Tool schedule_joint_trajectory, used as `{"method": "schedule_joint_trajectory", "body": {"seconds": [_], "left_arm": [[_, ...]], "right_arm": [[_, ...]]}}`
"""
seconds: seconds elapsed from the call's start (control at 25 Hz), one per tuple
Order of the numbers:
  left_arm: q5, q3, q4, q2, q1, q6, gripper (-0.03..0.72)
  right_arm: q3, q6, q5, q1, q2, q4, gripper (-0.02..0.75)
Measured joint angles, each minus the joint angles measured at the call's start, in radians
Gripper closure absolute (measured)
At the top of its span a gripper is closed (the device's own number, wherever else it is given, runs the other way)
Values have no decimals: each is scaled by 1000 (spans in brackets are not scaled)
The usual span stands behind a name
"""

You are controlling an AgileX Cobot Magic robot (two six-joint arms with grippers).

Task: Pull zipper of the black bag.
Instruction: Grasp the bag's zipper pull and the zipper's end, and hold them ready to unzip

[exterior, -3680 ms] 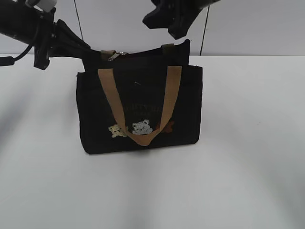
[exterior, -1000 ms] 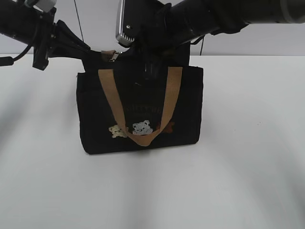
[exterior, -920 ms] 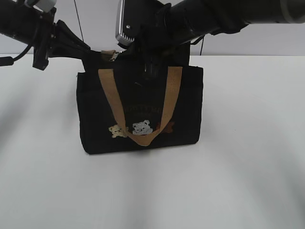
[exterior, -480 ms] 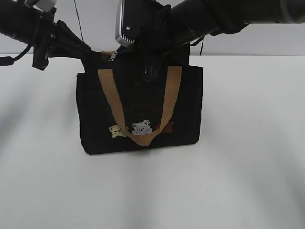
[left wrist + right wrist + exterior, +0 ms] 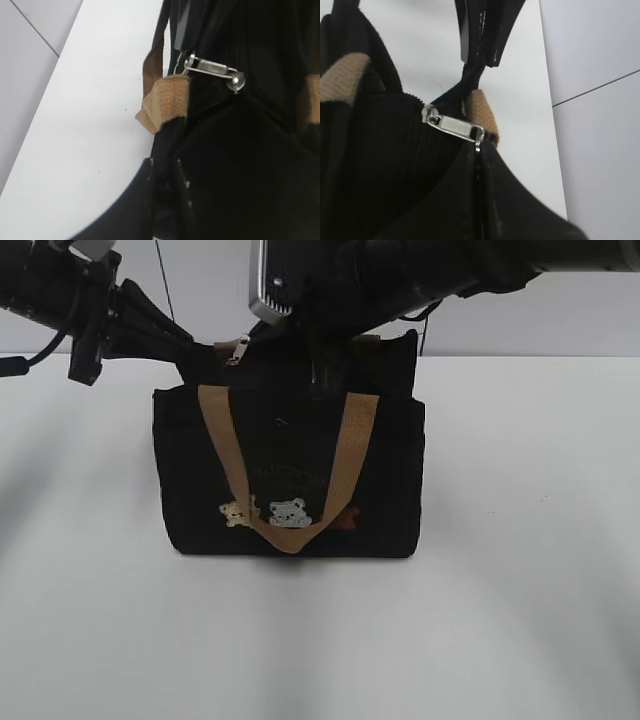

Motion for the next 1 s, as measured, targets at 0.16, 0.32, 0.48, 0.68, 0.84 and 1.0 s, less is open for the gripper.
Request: {"method": "schedule_joint_trajectory", "body": {"seconds": [0.16, 0.32, 0.48, 0.68, 0.84, 1.0], "left_arm": [[6, 0, -5, 0, -2, 0, 640], [14, 0, -12, 0, -4, -5, 640], [16, 0, -12, 0, -4, -11, 640], [16, 0, -5, 0, -4, -23, 640], [18, 0, 19, 0, -5, -60, 640], [5, -1, 70, -1, -8, -91, 641]], "right_arm": [[0, 27, 26, -17, -12, -1, 752], [0, 104, 70, -23, -22, -2, 752], [0, 204, 81, -24, -23, -1, 752], [0, 236, 70, -24, -23, 6, 752], [0, 232, 59, -24, -23, 9, 752], [2, 224, 55, -24, -51, 22, 752]]}}
